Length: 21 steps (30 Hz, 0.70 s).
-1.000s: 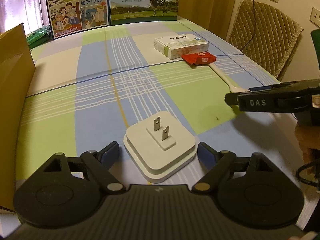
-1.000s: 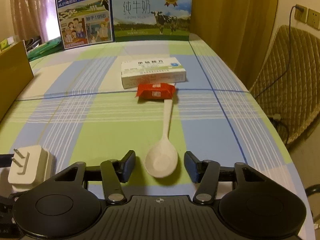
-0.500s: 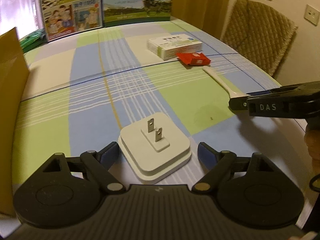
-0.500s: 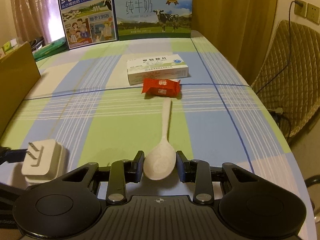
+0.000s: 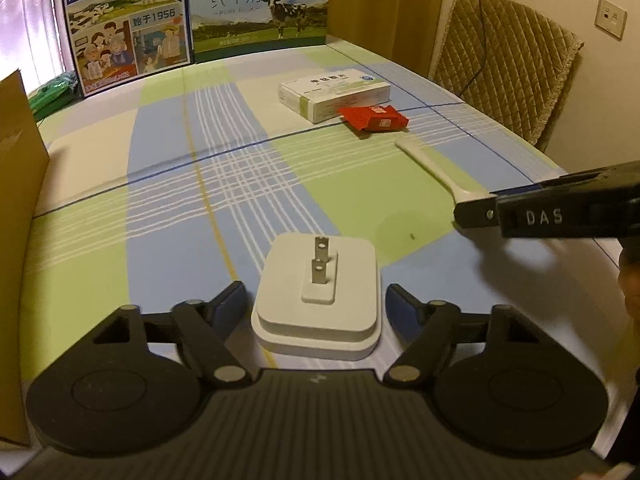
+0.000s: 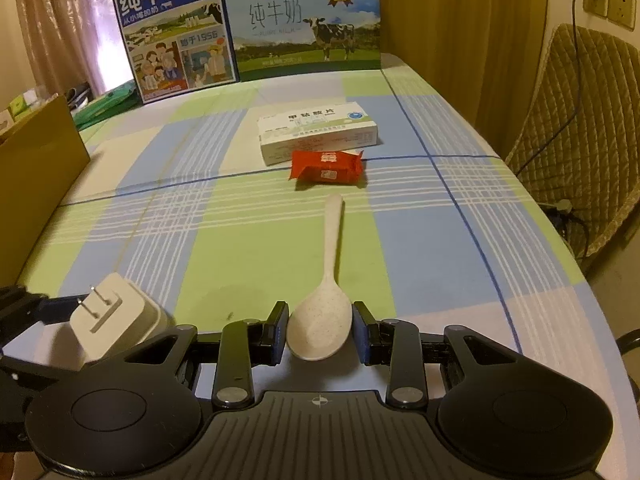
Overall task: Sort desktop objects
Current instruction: 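Carry the white plug and white spoon toward the cardboard box with both tools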
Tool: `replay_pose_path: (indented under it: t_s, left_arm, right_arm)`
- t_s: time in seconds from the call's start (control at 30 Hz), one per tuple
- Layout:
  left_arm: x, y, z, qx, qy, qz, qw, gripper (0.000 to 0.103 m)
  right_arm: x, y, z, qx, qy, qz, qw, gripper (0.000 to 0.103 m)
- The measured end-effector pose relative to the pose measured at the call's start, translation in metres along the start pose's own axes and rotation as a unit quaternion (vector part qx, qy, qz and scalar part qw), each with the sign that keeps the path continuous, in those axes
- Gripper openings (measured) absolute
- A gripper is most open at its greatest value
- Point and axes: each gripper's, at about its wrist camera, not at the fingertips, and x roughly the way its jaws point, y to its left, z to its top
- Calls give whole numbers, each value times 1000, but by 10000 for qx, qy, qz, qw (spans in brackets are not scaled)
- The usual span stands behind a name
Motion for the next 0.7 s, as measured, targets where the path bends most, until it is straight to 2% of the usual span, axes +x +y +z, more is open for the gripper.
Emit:
replay_pose_path:
  t_s: [0.07,0.7]
  left_arm:
    - [0,0,2,87,6,-10,10000,61]
    - [-1,-1,2,113,61,1,9999,61]
  right_arm:
    - [0,3,-3,-57,20,14,10000,31]
    - [3,17,-11,-510,-118,-243,9983,31]
